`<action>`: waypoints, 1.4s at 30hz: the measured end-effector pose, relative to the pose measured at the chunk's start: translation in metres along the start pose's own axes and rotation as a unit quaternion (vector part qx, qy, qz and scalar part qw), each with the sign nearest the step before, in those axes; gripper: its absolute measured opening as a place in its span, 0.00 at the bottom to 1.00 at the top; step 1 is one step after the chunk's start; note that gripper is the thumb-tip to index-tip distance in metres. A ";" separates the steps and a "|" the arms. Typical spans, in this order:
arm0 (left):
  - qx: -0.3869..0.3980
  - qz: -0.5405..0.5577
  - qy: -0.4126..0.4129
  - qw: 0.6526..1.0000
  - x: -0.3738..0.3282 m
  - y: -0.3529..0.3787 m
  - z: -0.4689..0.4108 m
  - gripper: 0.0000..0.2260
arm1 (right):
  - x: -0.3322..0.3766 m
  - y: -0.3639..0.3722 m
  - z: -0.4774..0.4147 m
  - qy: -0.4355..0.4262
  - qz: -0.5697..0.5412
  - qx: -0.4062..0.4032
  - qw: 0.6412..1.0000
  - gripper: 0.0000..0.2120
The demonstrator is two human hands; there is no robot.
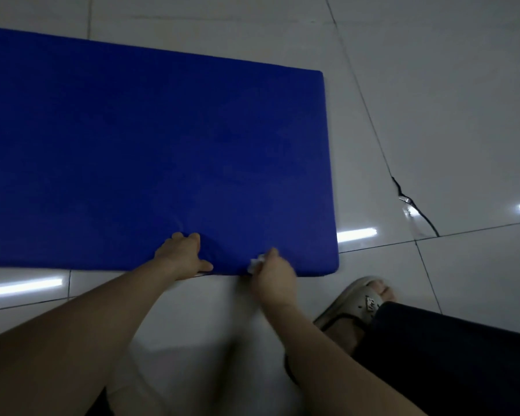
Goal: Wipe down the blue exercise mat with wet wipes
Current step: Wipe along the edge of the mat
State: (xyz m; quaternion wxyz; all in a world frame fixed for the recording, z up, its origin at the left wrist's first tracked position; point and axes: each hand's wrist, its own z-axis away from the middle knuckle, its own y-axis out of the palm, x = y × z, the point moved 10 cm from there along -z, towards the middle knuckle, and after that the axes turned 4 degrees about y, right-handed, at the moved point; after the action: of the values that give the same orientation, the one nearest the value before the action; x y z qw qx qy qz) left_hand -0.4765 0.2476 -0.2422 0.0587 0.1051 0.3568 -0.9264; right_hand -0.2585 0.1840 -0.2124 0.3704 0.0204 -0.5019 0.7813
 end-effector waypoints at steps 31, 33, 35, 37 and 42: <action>0.044 -0.029 -0.009 0.999 -0.005 -0.002 -0.004 0.26 | -0.038 -0.018 0.006 0.082 -0.174 0.010 0.981 0.12; 0.047 -0.028 -0.007 0.998 -0.005 -0.001 -0.003 0.28 | -0.066 -0.045 -0.001 0.120 -0.159 -0.044 0.979 0.11; 0.048 -0.026 -0.007 0.999 -0.004 -0.001 -0.002 0.28 | -0.113 -0.080 -0.011 0.197 -0.156 -0.112 0.961 0.10; 0.046 -0.023 -0.004 0.999 -0.005 -0.002 -0.001 0.26 | -0.147 -0.103 -0.018 0.259 -0.128 -0.139 0.947 0.09; 0.044 -0.032 -0.004 0.999 -0.005 -0.003 -0.002 0.25 | -0.127 -0.084 -0.015 0.263 -0.124 -0.130 0.948 0.13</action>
State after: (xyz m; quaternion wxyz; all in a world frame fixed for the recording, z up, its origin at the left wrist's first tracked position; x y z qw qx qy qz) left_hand -0.4720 0.2518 -0.2404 0.0261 0.0925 0.3190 -0.9429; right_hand -0.1108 0.1440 -0.2065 0.5829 -0.1719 -0.4774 0.6346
